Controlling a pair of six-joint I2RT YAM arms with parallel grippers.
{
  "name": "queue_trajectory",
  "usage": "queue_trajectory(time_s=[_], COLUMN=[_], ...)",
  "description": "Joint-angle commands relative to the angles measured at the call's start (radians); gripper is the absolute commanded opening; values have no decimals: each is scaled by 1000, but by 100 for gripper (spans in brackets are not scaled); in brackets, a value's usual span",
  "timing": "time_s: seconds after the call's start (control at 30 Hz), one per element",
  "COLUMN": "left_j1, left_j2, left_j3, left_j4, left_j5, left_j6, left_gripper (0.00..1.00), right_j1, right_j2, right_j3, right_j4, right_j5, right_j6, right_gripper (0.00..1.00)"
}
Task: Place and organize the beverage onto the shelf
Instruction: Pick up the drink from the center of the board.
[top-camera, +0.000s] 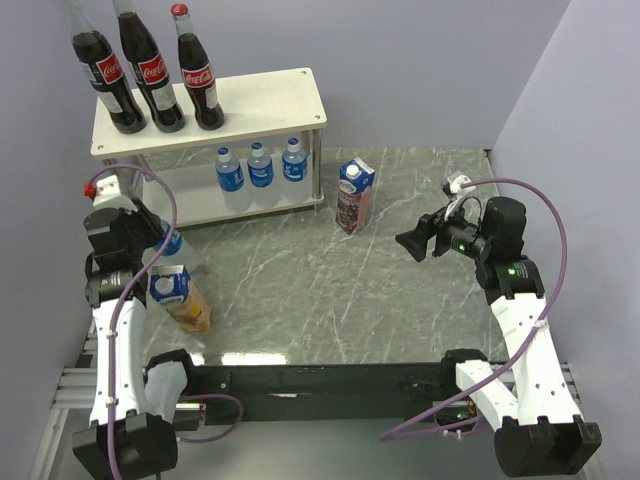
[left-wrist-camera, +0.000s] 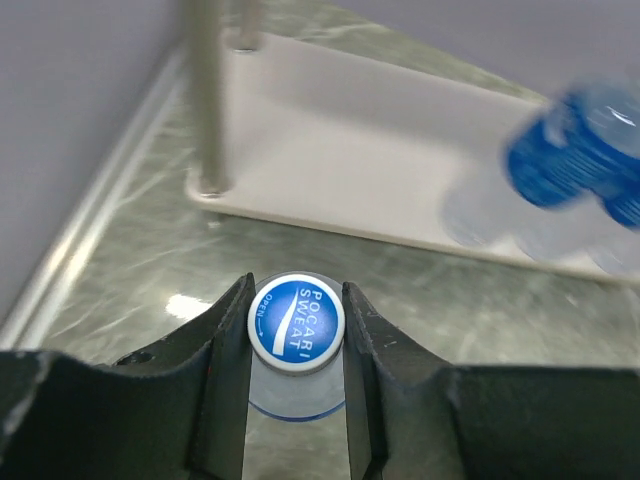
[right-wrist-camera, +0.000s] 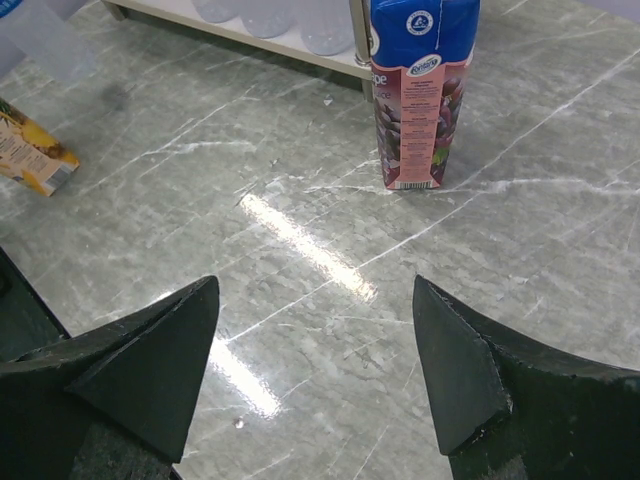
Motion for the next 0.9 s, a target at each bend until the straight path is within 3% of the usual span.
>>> queue_trajectory(time_s=[0.0, 0.27, 0.4, 0.5, 0.87], left_j1=[-41, -158, -260, -394, -869], left_j2=[-77, -74, -57, -44, 116], left_j3=[-6, -20, -33, -44, 17], left_j4=[240, 350, 395, 435, 559], left_j5=[203, 384, 432, 431, 303], left_j6=[39, 89, 91, 91, 23], left_gripper=[0, 0, 1, 0, 0], right_j1=[-9, -8, -9, 4, 148], right_j2=[-3, 21, 66, 44, 50], right_j3=[3, 5, 8, -20, -52], right_j4=[20, -9, -122, -115, -129], right_j5=[-20, -95, -323, -404, -410], right_j6=[-8, -69, -228, -288, -402], right_gripper=[84, 84, 84, 84, 84])
